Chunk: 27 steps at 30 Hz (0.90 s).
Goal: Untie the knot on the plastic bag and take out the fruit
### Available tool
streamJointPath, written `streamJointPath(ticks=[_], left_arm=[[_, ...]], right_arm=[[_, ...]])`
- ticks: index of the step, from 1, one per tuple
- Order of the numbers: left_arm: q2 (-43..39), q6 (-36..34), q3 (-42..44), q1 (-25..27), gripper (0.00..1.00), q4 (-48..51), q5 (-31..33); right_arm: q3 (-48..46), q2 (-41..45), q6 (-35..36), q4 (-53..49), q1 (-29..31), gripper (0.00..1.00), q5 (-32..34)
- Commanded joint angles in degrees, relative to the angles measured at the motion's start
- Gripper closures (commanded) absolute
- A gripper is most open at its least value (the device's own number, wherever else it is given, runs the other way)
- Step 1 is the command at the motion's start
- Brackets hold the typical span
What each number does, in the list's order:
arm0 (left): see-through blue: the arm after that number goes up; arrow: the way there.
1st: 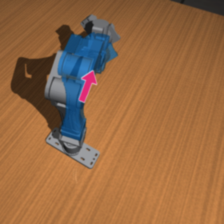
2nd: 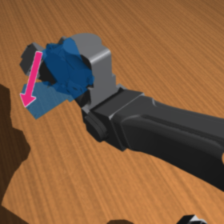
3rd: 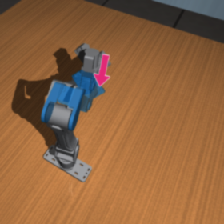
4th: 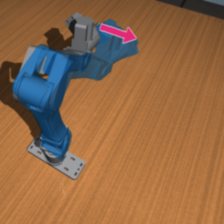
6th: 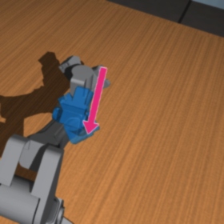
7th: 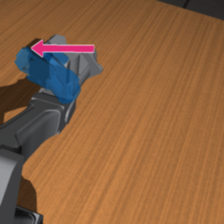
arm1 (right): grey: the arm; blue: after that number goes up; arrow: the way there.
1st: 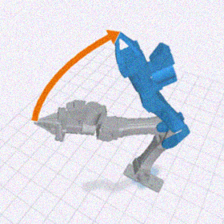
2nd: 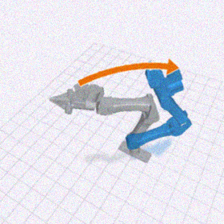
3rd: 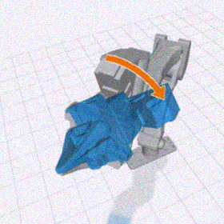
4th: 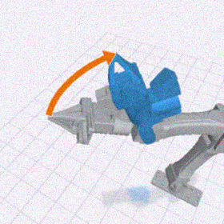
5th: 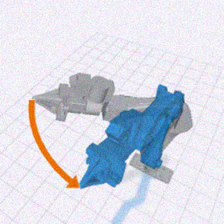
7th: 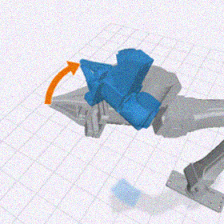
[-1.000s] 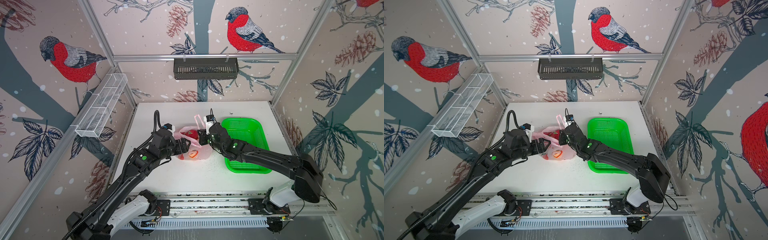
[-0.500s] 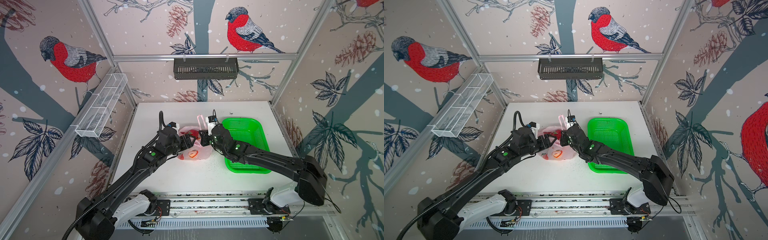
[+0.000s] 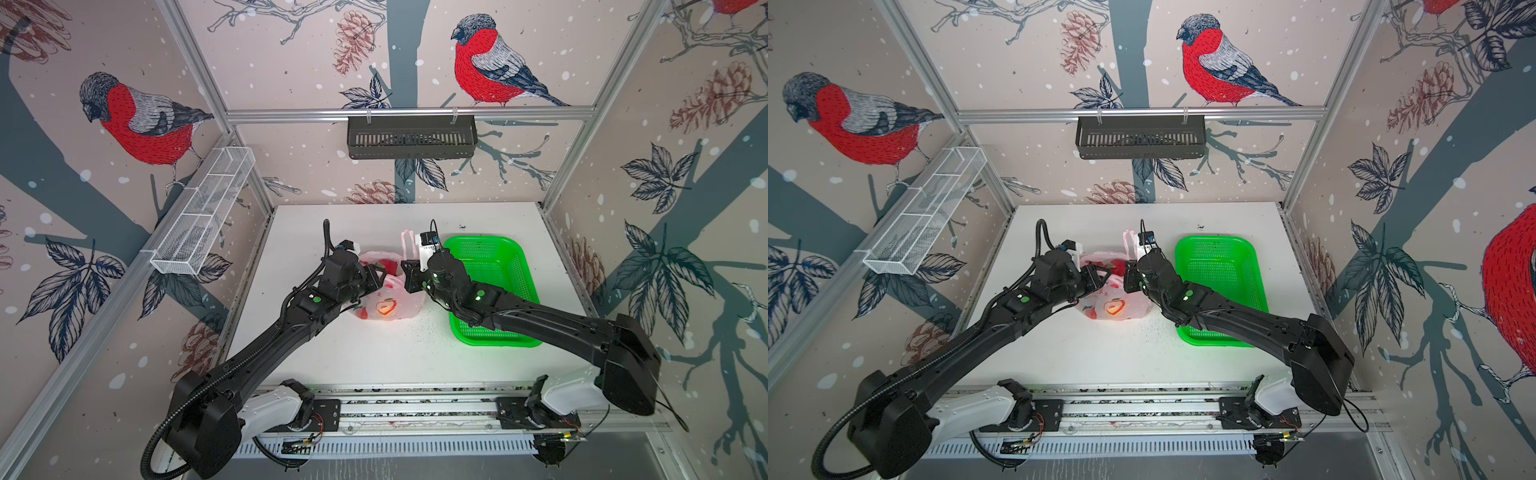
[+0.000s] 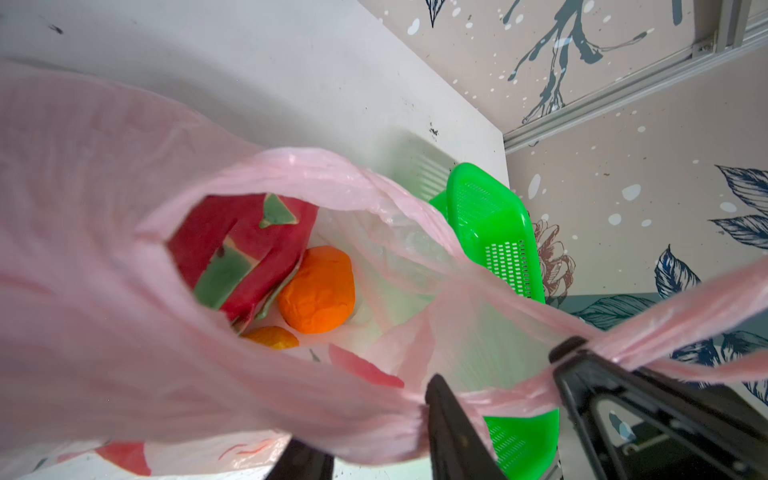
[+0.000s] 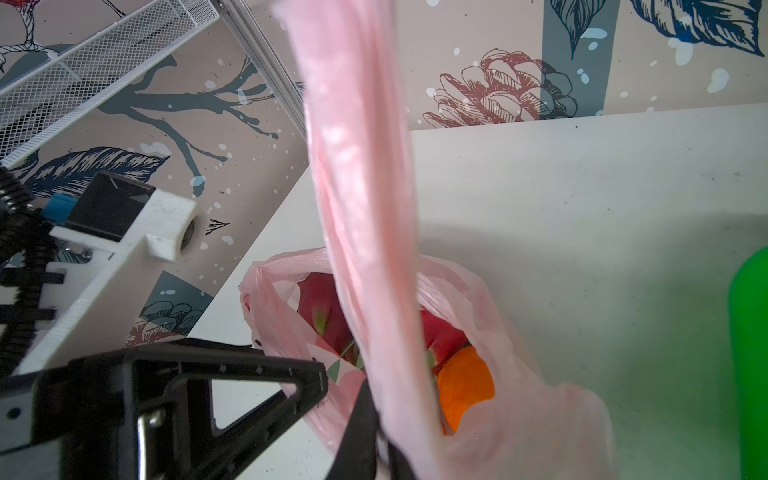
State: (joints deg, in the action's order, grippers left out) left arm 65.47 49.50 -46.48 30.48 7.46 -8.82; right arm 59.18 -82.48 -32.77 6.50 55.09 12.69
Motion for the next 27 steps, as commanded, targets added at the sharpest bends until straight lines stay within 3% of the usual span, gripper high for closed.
streamJointPath(ticks=[1, 4, 8, 27], left_arm=[[-1.4, 0.7, 0.4, -3.5, 0.79, -6.1, -0.8], [-3.1, 1.1, 0.3, -5.6, 0.89, -7.6, -1.3], [-4.9, 1.8, 0.4, -7.6, 0.94, -9.4, -0.8], [-2.8, 8.8, -0.9, -22.6, 0.99, -23.7, -5.9]], right_arm=[[-0.5, 1.1, 0.7, 0.3, -0.1, 0.9, 2.0], [-0.6, 1.0, 0.8, 0.3, -0.6, 0.9, 2.2], [-0.6, 0.0, 0.5, 0.9, -1.7, 0.91, 2.4], [12.8, -9.7, 7.7, 5.8, -7.7, 0.92, -5.3]])
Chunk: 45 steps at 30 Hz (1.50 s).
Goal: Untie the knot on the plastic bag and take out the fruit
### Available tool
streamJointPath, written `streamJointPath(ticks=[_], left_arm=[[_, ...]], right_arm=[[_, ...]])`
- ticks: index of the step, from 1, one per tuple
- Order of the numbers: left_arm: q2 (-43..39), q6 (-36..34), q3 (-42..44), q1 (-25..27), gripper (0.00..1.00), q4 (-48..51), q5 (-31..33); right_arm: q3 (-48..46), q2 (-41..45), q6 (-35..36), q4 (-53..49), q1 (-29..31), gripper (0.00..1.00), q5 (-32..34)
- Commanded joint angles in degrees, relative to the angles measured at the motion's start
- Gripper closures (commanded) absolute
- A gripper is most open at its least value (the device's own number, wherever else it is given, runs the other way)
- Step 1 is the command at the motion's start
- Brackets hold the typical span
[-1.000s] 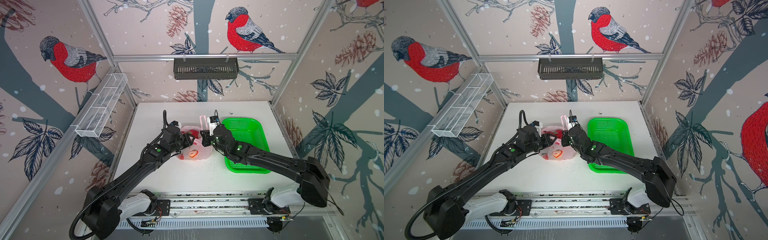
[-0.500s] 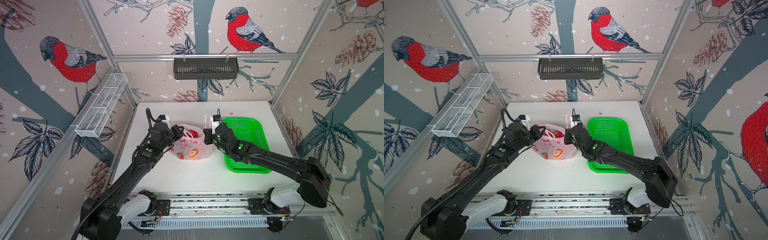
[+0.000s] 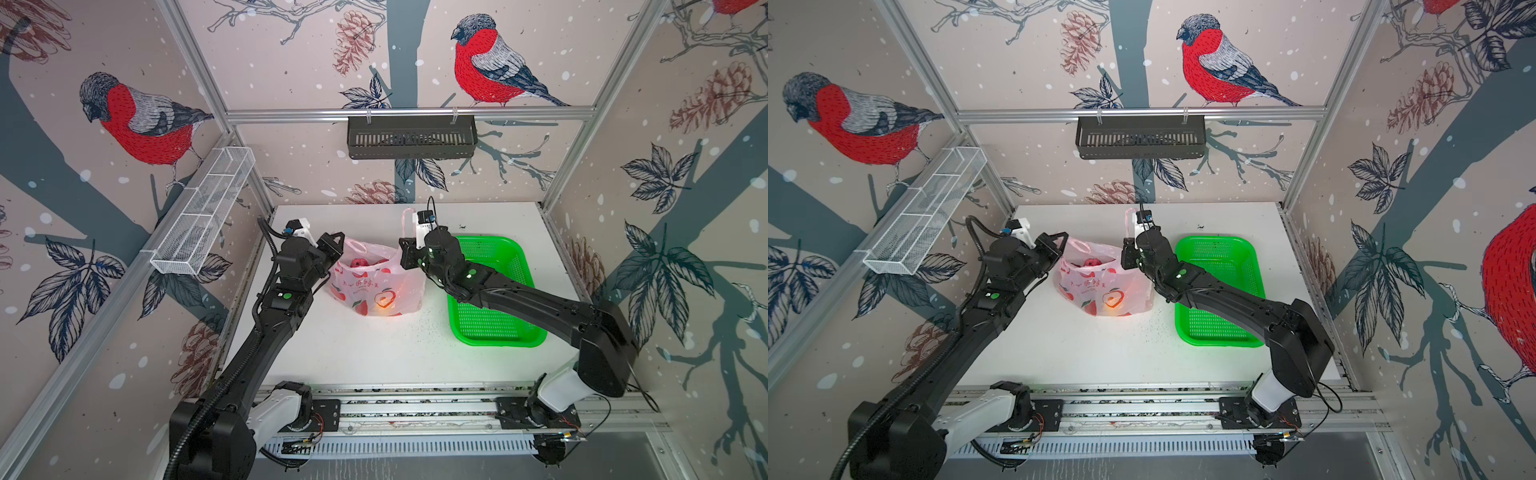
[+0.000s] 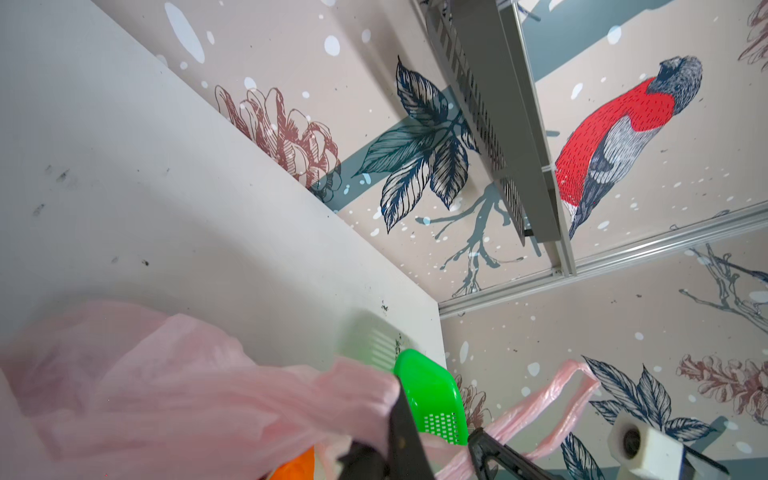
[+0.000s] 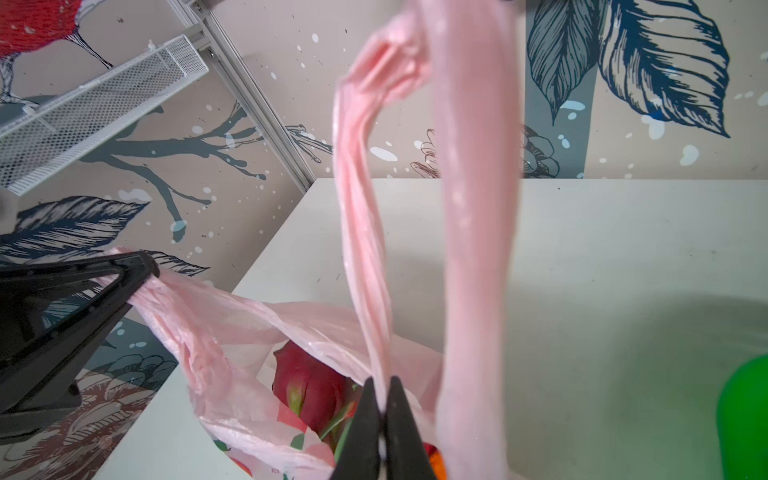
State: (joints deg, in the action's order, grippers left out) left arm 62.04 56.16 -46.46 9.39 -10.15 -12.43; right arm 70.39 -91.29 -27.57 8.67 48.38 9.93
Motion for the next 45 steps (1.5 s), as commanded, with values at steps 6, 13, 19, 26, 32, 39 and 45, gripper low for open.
streamJointPath(ticks=[6, 13, 19, 26, 32, 39, 45], left_arm=[[2.6, 3.8, -3.2, -4.3, 0.99, -8.2, -4.9], [3.6, 4.4, -7.1, -5.8, 1.0, -8.3, -6.8], [2.5, 4.2, -7.7, -6.0, 1.0, -6.3, -7.9], [-6.0, 5.6, 3.7, -6.0, 0.99, -2.3, -7.0], [-15.0, 5.8, 13.1, -6.1, 0.99, 4.4, -6.9], [-23.5, 5.8, 18.0, -6.3, 0.99, 10.6, -5.7], [-28.4, 6.9, 20.1, -6.3, 0.98, 12.7, -5.5]], right_arm=[[8.7, -5.0, 4.6, 2.7, -4.9, 0.93, -7.4], [16.0, -8.5, 7.2, -0.3, -6.7, 0.93, -9.6], [15.8, -7.2, 6.8, -0.5, -7.0, 0.93, -13.0], [4.2, -1.5, 4.4, -1.1, -3.8, 0.93, -14.2], [-6.5, 5.2, 1.2, -2.2, 0.8, 0.94, -9.6], [-17.0, 13.6, -3.2, -3.7, 3.4, 0.94, -3.0], [-22.5, 19.0, -5.4, -4.8, 3.0, 0.94, 1.4]])
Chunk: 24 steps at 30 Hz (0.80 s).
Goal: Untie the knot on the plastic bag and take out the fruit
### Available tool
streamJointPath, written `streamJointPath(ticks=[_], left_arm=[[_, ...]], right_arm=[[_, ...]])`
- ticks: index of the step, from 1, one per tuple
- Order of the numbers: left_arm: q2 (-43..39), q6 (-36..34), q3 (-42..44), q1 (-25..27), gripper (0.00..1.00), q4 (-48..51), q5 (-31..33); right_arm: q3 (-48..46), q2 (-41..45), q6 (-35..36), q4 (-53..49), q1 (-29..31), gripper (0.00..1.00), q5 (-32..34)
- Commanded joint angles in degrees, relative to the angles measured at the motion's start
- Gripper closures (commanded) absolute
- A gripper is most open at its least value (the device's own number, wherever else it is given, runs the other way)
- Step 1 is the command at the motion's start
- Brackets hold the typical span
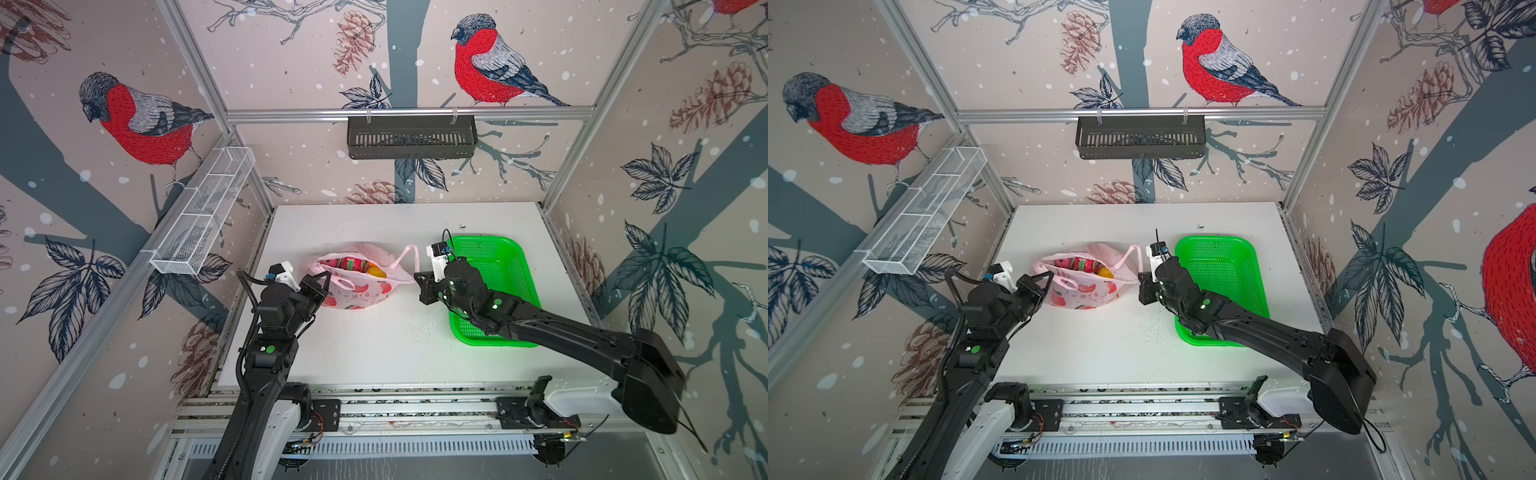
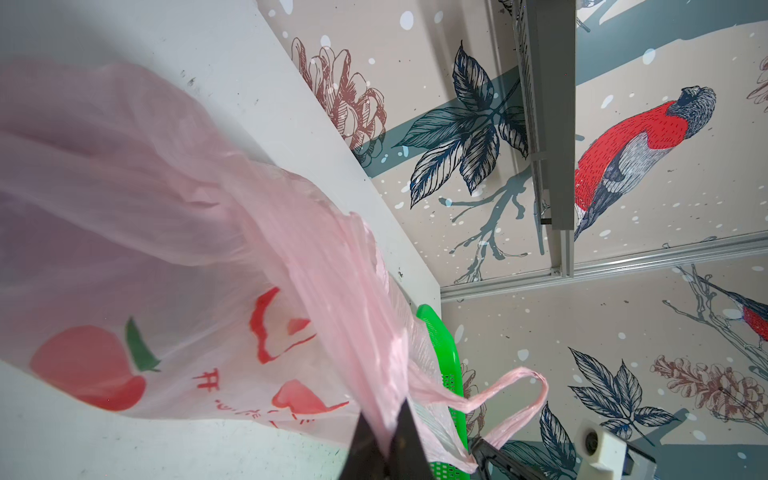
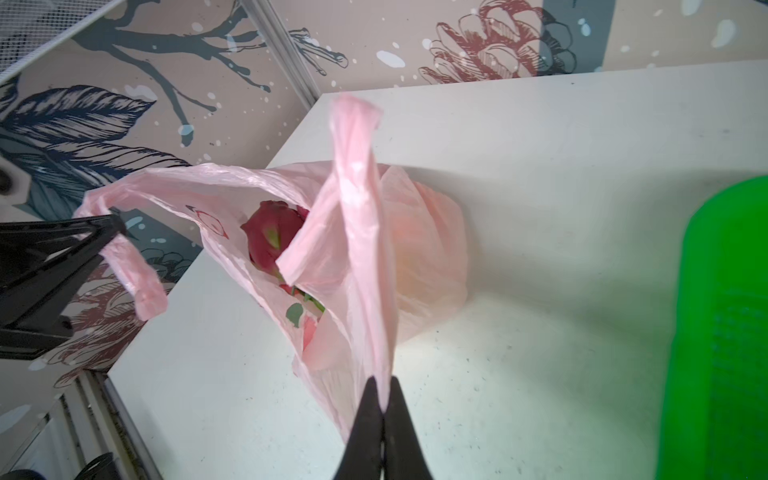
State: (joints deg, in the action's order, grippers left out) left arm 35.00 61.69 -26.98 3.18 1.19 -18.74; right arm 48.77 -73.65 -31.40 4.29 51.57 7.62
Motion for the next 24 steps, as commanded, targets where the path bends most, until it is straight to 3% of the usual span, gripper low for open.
streamJointPath(ticks=[1, 6, 10, 12, 24], left_arm=[[-2.3, 1.8, 1.0, -0.1, 0.98, 1.3, 0.7], [-5.4, 2.9, 2.0, -0.1, 0.98, 1.8, 0.3], [-6.5, 3.0, 1.4, -0.1, 0.97, 1.4, -0.3], [-6.4, 2.2, 0.6, -0.1, 0.96, 1.3, -0.6], [-2.2, -6.2, -3.6, -0.2, 0.96, 2.7, -1.8]], right_arm=[[-1.0, 1.6, -1.6, -0.7, -0.2, 0.94, 3.9], [-0.4, 1.6, -1.1, -1.6, 0.1, 0.88, 3.2], [3.2, 1.3, 0.1, -3.4, 2.1, 0.66, 2.4], [5.4, 1.2, 0.6, -5.2, 3.4, 0.6, 3.5], [16.2, 5.5, 6.2, -12.1, 13.1, 0.51, 17.0]])
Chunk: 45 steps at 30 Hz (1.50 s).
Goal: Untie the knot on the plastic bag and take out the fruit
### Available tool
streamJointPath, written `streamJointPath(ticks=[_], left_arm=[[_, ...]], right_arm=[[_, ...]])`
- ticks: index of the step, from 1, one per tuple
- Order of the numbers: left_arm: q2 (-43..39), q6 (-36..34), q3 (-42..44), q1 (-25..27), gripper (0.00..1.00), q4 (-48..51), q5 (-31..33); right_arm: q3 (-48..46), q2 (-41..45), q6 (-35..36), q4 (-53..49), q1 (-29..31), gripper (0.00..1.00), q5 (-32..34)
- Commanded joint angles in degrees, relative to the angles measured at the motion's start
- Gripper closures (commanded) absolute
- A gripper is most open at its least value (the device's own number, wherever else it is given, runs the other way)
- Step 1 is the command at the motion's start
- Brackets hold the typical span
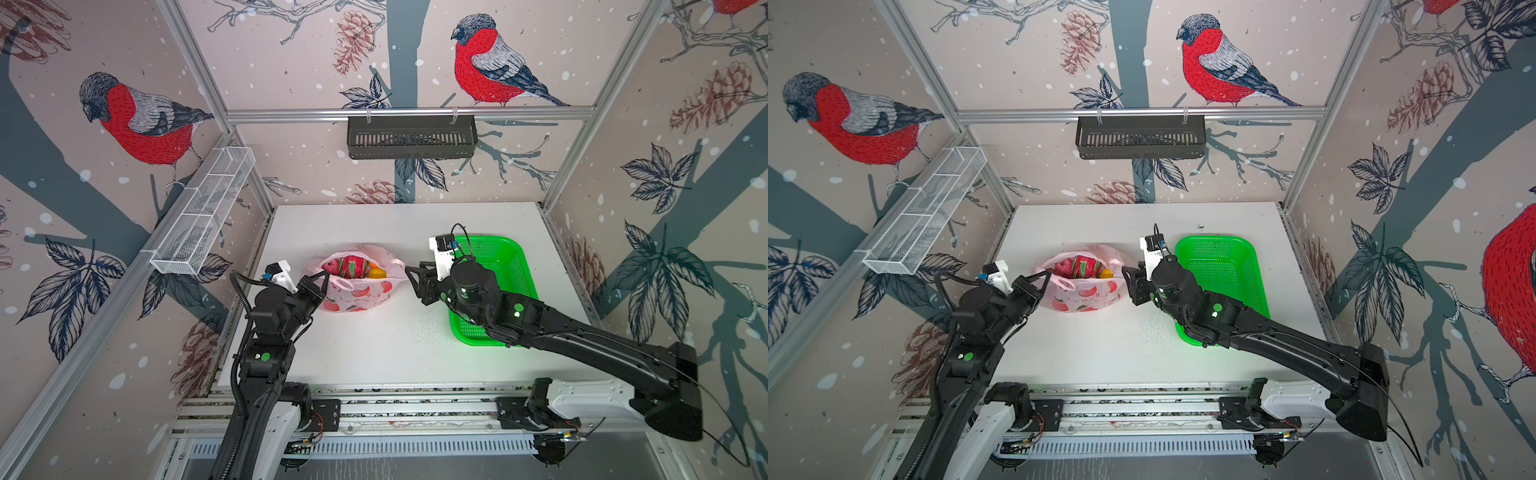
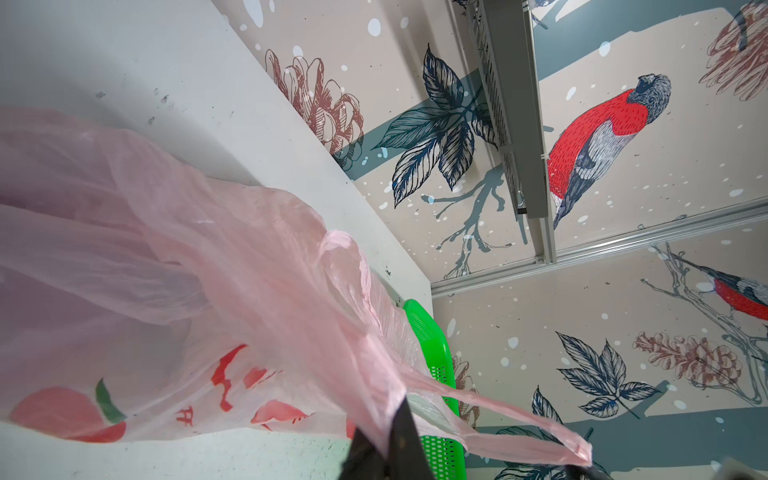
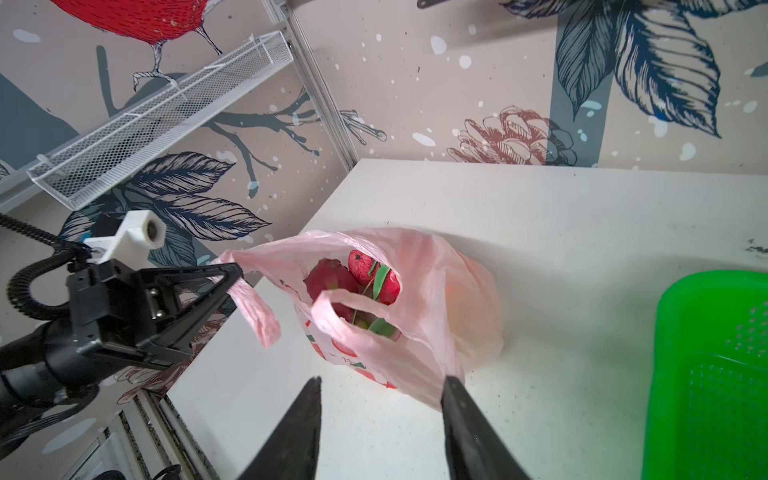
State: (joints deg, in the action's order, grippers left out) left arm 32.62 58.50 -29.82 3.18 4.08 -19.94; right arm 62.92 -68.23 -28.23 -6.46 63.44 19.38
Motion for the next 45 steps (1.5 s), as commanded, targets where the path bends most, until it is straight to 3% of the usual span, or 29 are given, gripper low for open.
streamJointPath(ticks=[1, 4, 10, 16, 20, 30, 45], left_arm=[[0.3, -3.3, -0.8, -0.3, 0.96, -0.2, -0.7], [0.9, -3.4, -0.4, -0.3, 0.96, -1.4, -1.0], [2.0, -3.0, 0.1, -0.3, 0.97, -3.2, -2.1], [0.5, -2.9, 0.6, -0.2, 1.0, -2.7, -2.0], [-1.4, -3.3, 1.1, -0.2, 1.0, -0.6, -1.5], [-5.2, -4.9, 4.4, -0.2, 1.0, 3.8, 0.3], [-6.1, -8.2, 6.1, -0.3, 1.0, 8.1, -0.5]], right_arm=[[3.6, -0.5, 3.9, -1.4, 1.6, 0.52, 5.7], [9.4, -4.0, 6.3, -2.1, 1.8, 0.52, 4.7], [26.5, -19.5, 10.2, -4.0, 2.8, 0.55, -3.6], [37.9, -34.5, 6.4, -6.1, 1.2, 0.67, -8.7], [37.3, -38.9, 2.9, -4.5, -1.3, 0.73, -12.5], [36.6, -45.9, 2.2, -11.4, -2.3, 0.78, -13.6], [27.1, -45.6, -0.3, -11.0, -1.5, 0.8, -21.6]])
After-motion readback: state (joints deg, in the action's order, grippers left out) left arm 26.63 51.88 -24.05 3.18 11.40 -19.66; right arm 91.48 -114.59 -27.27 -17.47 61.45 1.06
